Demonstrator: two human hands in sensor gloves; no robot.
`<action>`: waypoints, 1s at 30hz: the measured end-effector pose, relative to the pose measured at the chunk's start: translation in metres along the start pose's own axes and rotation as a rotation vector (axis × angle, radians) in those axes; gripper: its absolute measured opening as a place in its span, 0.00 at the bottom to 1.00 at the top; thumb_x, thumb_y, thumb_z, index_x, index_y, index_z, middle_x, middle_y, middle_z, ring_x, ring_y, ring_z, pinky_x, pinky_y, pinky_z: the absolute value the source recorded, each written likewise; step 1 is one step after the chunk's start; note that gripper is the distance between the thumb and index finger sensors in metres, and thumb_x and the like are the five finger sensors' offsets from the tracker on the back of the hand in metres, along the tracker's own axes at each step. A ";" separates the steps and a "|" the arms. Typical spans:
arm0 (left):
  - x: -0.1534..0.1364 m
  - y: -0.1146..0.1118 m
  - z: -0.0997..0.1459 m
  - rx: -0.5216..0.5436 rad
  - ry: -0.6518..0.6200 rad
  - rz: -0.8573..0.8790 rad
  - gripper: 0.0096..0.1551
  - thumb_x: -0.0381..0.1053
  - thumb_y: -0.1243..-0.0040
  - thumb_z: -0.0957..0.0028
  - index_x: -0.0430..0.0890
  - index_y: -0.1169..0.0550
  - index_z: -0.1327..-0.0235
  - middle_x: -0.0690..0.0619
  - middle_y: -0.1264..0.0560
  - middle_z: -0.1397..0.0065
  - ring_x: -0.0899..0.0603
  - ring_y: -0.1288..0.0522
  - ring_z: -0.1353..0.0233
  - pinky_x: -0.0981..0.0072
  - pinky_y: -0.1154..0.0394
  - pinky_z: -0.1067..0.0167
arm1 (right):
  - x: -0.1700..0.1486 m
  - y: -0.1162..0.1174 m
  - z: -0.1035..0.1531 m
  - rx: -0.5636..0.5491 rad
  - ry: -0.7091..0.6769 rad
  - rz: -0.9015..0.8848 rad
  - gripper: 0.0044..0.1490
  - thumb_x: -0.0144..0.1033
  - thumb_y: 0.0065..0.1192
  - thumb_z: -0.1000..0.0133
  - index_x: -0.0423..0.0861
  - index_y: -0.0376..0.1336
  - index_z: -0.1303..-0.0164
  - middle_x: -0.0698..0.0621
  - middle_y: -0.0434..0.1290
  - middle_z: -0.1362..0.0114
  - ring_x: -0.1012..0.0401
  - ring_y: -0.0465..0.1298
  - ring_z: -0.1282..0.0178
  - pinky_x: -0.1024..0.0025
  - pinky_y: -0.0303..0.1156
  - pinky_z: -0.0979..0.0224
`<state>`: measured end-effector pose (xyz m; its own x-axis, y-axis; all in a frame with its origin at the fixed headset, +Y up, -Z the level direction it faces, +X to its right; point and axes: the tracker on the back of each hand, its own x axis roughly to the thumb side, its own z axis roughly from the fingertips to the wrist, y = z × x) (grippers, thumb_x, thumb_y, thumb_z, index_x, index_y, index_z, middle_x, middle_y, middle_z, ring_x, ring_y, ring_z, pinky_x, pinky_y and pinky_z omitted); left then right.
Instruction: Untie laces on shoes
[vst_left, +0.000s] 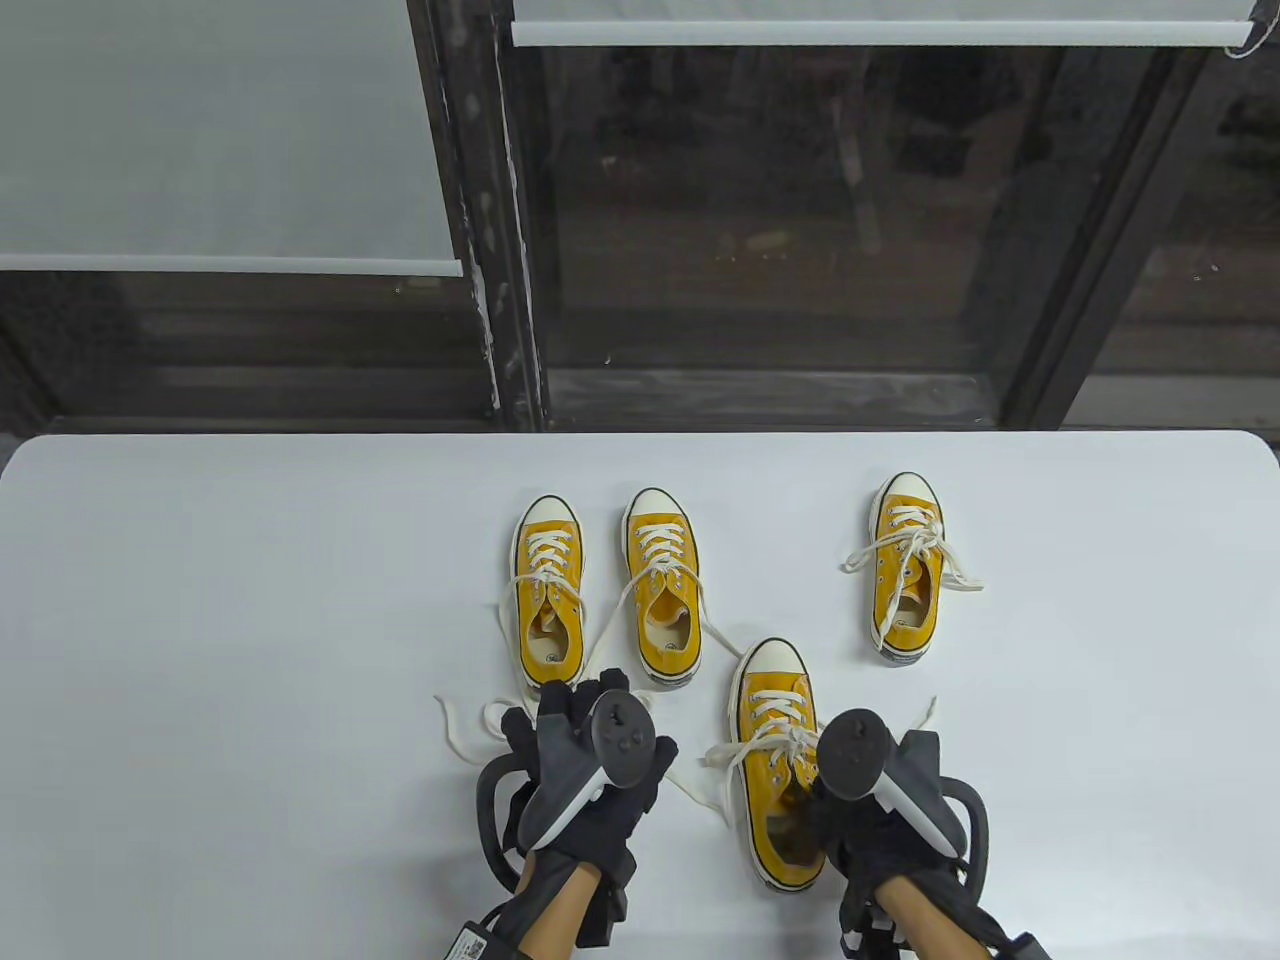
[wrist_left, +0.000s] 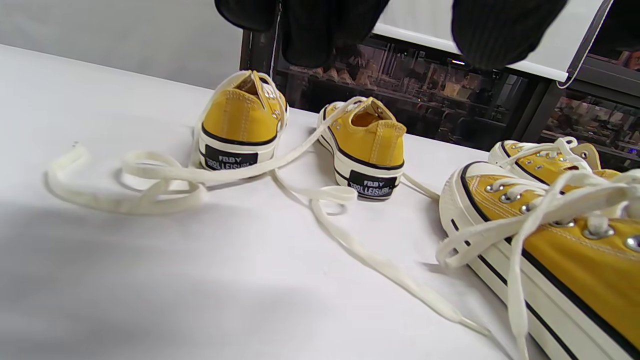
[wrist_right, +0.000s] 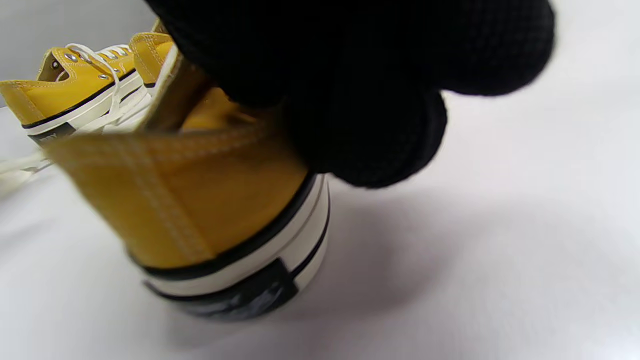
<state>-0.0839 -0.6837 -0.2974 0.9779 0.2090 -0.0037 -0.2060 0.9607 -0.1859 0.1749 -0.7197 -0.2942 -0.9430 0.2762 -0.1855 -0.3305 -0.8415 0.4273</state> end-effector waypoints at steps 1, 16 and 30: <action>0.000 0.000 0.000 -0.002 -0.002 0.001 0.50 0.71 0.46 0.43 0.49 0.43 0.13 0.49 0.40 0.11 0.36 0.50 0.10 0.22 0.56 0.23 | -0.002 -0.005 0.000 0.033 0.004 -0.014 0.31 0.52 0.59 0.33 0.41 0.68 0.31 0.50 0.80 0.44 0.59 0.85 0.52 0.60 0.77 0.45; 0.050 -0.009 -0.031 -0.293 -0.095 0.154 0.36 0.62 0.46 0.36 0.53 0.37 0.16 0.52 0.33 0.16 0.38 0.43 0.11 0.25 0.53 0.22 | -0.003 -0.017 -0.016 -0.065 -0.069 -0.255 0.34 0.54 0.48 0.30 0.59 0.51 0.12 0.44 0.54 0.14 0.46 0.61 0.17 0.43 0.58 0.21; 0.087 -0.045 -0.071 -0.385 0.016 0.115 0.22 0.55 0.42 0.36 0.56 0.27 0.29 0.55 0.28 0.25 0.42 0.38 0.15 0.28 0.52 0.20 | -0.008 -0.003 -0.025 0.041 -0.068 -0.310 0.36 0.53 0.50 0.29 0.61 0.47 0.11 0.46 0.52 0.14 0.47 0.60 0.16 0.42 0.57 0.20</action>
<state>0.0128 -0.7214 -0.3589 0.9503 0.3054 -0.0603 -0.2887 0.7919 -0.5381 0.1840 -0.7308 -0.3159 -0.7968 0.5484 -0.2537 -0.6029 -0.6933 0.3947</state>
